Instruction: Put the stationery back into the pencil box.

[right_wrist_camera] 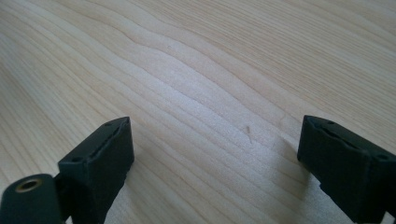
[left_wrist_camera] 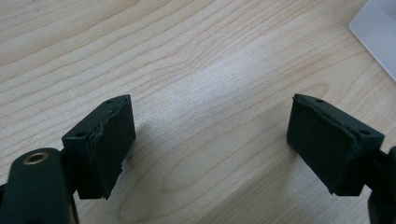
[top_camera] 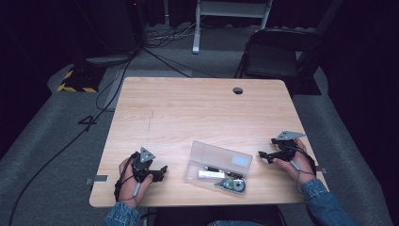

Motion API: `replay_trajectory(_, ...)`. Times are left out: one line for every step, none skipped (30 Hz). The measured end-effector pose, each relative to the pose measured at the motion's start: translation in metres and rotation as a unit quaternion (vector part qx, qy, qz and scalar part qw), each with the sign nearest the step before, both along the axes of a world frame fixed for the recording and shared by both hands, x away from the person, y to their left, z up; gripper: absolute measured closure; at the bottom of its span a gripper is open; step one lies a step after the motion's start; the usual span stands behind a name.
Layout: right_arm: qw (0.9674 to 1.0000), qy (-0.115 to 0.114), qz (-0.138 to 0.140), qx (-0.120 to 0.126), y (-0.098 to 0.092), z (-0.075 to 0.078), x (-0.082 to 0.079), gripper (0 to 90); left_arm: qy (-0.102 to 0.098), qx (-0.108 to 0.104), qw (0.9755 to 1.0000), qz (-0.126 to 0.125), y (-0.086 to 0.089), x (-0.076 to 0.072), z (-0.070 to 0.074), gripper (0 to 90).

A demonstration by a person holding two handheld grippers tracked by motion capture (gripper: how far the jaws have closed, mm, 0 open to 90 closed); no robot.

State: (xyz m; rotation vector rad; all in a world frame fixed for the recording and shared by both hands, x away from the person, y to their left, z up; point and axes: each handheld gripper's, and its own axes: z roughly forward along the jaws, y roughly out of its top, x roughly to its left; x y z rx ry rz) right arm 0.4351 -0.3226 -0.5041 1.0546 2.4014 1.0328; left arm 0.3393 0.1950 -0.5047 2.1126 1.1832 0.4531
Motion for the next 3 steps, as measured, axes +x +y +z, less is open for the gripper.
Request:
replay_trajectory(1.0,0.0,0.0,0.0,0.0001,-0.0001,0.0001,10.4,0.0,0.0,1.0,0.0,0.0,0.0,0.0,15.9)
replay_trajectory(1.0,0.0,0.0,0.0,0.0001,-0.0001,0.0003,10.3,0.0,0.0,1.0,0.0,0.0,0.0,0.0,15.9)
replay_trajectory(1.0,0.0,0.001,0.0,0.0002,-0.0002,0.0004,10.1,0.0,0.0,1.0,0.0,0.0,0.0,0.0,15.9)
